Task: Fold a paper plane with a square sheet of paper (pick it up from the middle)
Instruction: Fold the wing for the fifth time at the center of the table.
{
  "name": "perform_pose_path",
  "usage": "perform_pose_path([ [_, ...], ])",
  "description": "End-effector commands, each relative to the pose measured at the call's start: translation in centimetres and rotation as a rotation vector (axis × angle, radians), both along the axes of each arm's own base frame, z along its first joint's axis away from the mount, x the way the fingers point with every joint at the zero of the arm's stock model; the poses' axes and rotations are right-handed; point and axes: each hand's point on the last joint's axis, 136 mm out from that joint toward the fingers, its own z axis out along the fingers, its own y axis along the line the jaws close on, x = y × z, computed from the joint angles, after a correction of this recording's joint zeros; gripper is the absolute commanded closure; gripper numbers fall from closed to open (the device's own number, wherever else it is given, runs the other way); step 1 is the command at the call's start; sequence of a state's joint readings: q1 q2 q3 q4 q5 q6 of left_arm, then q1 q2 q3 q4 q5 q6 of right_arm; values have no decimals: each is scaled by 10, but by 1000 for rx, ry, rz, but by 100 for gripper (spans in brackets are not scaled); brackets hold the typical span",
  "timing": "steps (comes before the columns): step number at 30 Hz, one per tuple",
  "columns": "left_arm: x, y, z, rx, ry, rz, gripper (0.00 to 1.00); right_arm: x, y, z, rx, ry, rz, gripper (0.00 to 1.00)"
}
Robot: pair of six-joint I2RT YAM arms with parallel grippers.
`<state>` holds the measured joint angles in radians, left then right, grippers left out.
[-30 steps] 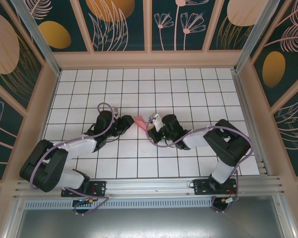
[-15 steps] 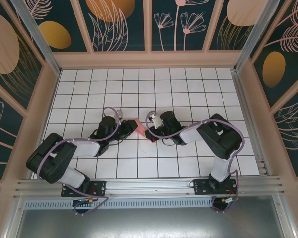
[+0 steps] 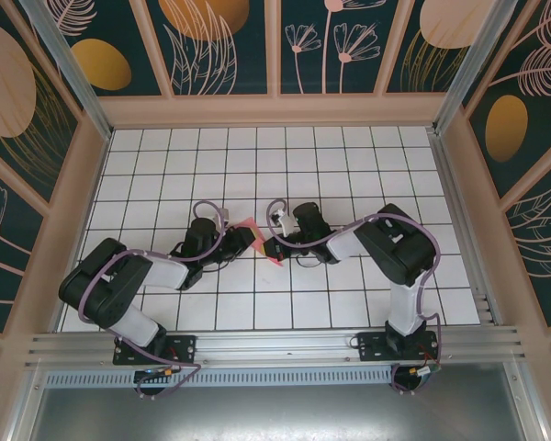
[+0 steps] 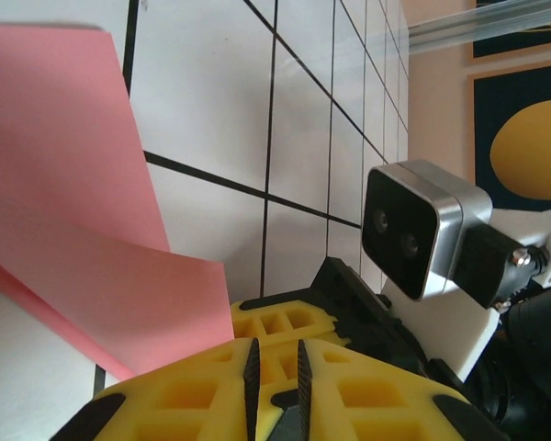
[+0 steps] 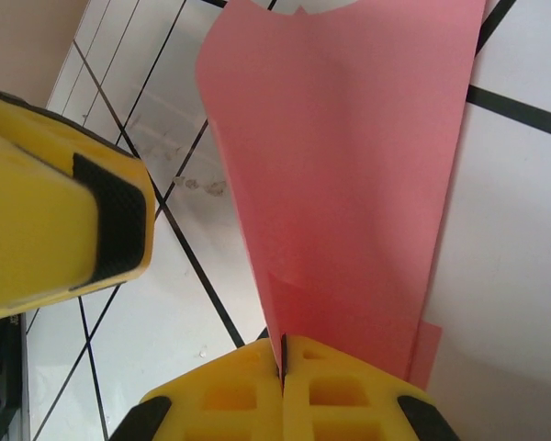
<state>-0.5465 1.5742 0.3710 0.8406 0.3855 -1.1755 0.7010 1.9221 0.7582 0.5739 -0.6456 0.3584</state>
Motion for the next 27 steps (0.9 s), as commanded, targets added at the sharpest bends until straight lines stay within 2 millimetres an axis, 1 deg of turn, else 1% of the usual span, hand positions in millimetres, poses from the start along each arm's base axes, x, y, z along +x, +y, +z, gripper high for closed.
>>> perform_pose_path([
  [1,-1,-6,4,-28,-27,-24,78,0,5,1,24,62,17,100],
  [10,-2,-4,-6,-9,-15,-21,79,5,1,-7,37,160,-3,100],
  [16,-3,-3,-10,-2,-16,-18,79,5,0,-9,40,202,-8,100],
  [23,4,-5,-18,15,-20,-10,82,5,-1,-15,19,233,-14,100],
  [25,7,-7,-18,19,-28,-13,83,5,-1,-16,17,235,-13,100],
  [27,9,-7,-27,37,-13,-11,83,4,-1,-18,14,240,-11,100],
])
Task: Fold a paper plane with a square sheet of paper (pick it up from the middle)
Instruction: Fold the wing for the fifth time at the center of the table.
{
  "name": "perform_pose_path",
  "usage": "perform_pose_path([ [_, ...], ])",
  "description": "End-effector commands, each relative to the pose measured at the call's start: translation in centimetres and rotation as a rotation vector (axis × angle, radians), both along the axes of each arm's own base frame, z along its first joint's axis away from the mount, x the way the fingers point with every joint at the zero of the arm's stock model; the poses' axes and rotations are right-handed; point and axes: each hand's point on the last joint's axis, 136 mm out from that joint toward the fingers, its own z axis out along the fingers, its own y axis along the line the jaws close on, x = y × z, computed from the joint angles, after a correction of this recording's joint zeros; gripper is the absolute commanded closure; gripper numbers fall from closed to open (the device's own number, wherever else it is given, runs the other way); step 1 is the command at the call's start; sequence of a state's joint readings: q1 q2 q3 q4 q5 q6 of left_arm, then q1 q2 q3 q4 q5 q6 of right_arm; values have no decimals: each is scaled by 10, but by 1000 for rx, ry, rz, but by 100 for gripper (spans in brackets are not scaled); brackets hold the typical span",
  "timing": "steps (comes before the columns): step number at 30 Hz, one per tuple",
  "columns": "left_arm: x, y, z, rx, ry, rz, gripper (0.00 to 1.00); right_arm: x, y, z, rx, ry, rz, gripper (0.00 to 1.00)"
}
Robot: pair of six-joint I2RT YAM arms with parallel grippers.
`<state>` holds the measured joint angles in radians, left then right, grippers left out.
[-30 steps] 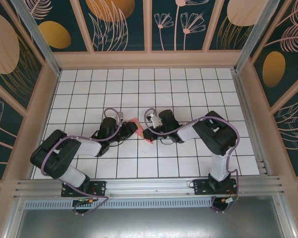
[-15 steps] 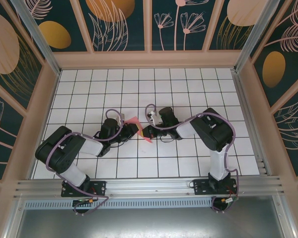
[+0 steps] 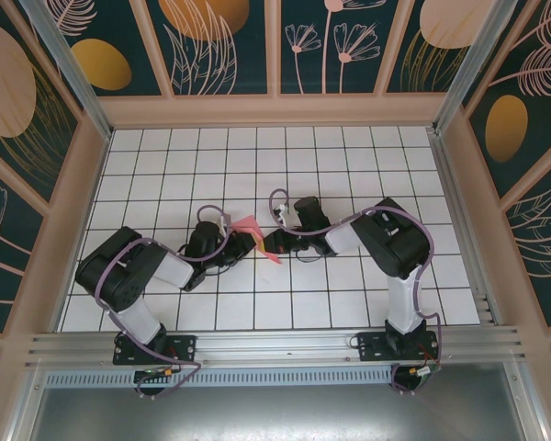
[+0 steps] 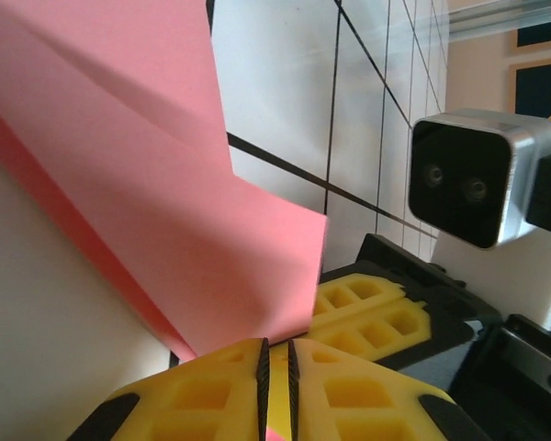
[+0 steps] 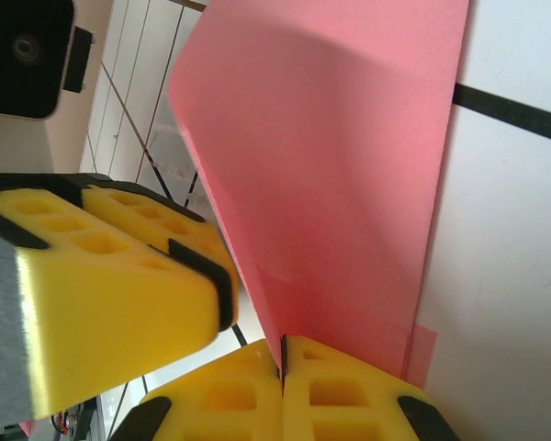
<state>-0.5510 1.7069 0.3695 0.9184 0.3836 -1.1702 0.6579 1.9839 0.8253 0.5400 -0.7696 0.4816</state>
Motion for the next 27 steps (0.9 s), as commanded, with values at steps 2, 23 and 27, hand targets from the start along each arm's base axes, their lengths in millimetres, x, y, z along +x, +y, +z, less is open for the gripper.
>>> perform_pose_path([
  [2,12,-6,1,12,-50,-4,84,-3,-4,-18,-41,62,0,100],
  [23,8,9,-37,135,67,46,91,-5,-13,0,-83,30,30,85],
  [27,8,8,-39,141,75,41,91,-8,-17,0,-105,42,26,82],
])
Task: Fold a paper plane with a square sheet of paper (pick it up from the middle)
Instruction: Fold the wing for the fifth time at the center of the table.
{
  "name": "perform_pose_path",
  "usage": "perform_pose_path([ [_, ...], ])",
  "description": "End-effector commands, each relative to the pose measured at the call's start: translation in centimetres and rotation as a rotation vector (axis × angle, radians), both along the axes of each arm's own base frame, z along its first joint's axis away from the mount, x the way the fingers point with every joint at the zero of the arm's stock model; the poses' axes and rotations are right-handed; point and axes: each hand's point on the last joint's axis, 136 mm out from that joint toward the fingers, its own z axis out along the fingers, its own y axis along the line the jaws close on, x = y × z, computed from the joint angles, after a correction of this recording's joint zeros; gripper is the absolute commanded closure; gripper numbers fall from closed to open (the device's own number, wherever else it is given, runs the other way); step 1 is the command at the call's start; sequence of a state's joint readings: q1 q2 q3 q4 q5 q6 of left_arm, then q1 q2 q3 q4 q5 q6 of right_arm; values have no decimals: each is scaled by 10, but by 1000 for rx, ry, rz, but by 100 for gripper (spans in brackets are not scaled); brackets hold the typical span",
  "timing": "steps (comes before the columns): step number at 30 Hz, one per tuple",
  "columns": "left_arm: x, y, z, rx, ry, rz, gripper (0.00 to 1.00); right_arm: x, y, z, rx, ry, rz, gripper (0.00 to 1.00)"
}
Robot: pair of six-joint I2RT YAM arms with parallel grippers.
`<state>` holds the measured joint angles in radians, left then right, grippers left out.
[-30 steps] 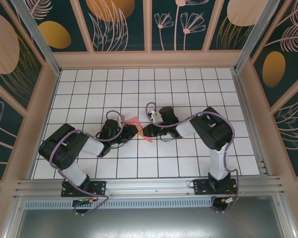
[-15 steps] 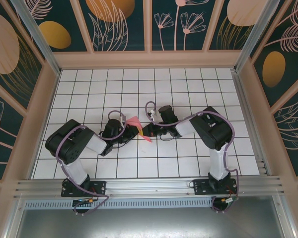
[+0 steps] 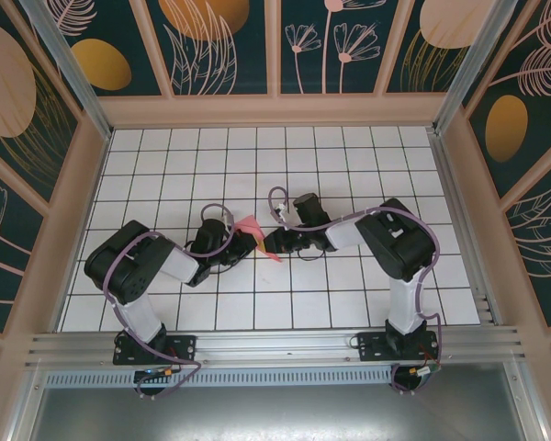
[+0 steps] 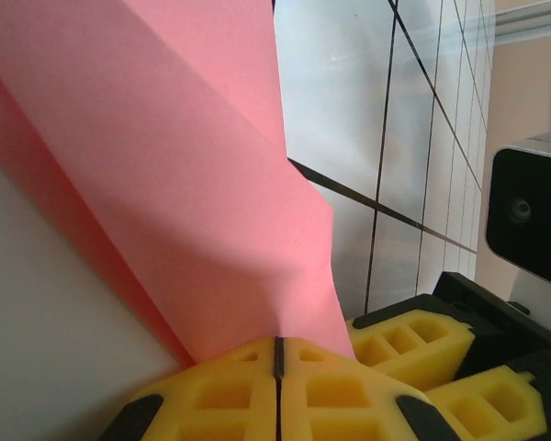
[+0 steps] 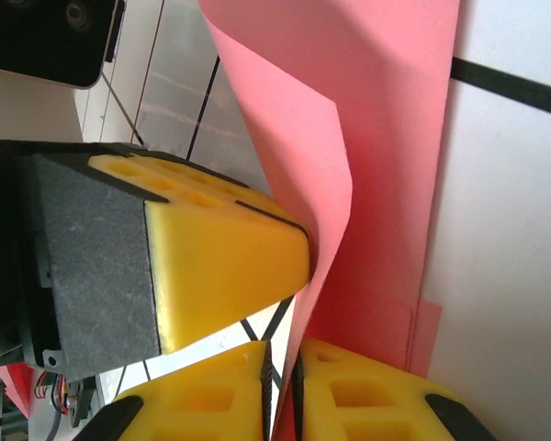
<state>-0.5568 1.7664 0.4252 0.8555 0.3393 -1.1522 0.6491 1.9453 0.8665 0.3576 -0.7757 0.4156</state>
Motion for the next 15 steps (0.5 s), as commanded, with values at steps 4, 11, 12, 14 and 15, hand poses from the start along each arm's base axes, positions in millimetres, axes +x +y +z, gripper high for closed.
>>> perform_pose_path([
  [4,-2,7,-21,76,45,8,91,-6,-15,-5,-65,29,-9,80],
  [11,-2,7,-25,92,61,5,91,-7,-22,-16,-108,51,-22,84],
  [12,-2,7,-26,95,66,5,92,-8,-23,-20,-117,58,-21,85],
  [14,-1,7,-27,100,73,6,92,-10,-24,-28,-129,73,-19,90],
  [15,-1,7,-28,104,75,7,92,-11,-25,-31,-134,82,-18,91],
])
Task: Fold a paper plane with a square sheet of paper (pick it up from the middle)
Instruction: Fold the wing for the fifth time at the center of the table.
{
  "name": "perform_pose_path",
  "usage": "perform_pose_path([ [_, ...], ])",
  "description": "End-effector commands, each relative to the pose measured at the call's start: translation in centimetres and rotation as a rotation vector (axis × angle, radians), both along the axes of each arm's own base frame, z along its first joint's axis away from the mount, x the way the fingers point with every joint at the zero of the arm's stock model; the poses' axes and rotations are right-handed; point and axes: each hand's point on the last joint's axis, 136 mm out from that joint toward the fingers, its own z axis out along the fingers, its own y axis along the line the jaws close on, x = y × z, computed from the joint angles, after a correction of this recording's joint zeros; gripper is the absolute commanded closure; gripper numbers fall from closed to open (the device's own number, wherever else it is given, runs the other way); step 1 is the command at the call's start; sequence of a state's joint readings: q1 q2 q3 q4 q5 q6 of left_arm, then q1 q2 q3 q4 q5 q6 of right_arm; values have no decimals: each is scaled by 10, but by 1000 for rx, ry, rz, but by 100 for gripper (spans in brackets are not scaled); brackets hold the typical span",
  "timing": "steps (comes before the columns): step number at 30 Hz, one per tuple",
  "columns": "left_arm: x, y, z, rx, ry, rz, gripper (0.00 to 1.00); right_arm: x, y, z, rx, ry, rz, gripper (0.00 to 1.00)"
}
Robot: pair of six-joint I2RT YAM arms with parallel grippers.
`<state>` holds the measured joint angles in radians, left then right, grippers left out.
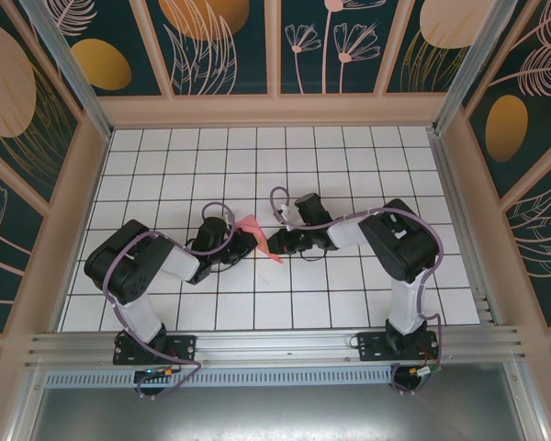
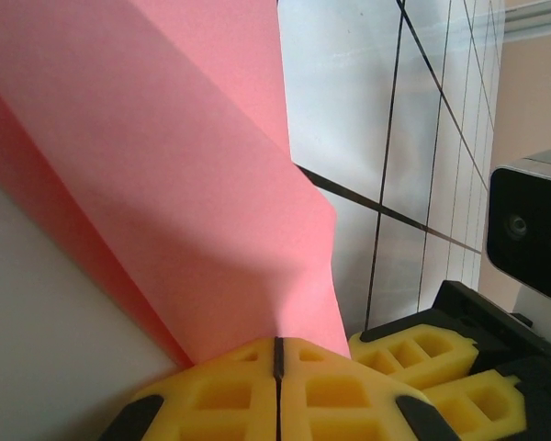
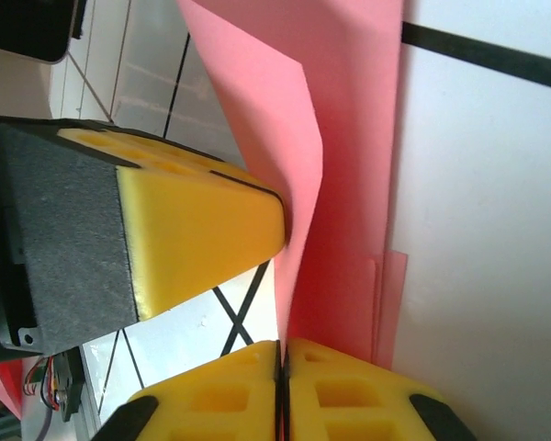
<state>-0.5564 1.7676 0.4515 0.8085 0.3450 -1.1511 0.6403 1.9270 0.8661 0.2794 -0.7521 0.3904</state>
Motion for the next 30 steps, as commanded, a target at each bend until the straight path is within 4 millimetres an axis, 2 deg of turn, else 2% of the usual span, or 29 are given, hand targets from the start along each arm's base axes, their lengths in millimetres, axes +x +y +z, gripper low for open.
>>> perform_pose_path([
  [1,-3,10,-28,100,60,13,92,-10,-16,-29,-92,74,-10,91],
  [4,-2,11,-30,116,73,17,93,-11,-21,-44,-137,99,-24,93],
  [6,-3,11,-33,127,85,16,94,-11,-21,-44,-144,103,-25,93],
  [12,-3,15,-40,168,115,24,97,-3,-18,-7,-117,47,-35,88],
  [16,-4,16,-40,175,115,20,97,-11,-22,1,-117,55,-26,87],
  [20,-5,16,-39,166,109,16,97,-17,-27,-4,-132,80,-29,88],
  [25,-7,16,-39,157,111,14,97,-24,-33,-23,-172,114,-26,95],
  [30,-9,16,-40,150,115,16,97,-22,-37,-40,-226,129,-39,95],
])
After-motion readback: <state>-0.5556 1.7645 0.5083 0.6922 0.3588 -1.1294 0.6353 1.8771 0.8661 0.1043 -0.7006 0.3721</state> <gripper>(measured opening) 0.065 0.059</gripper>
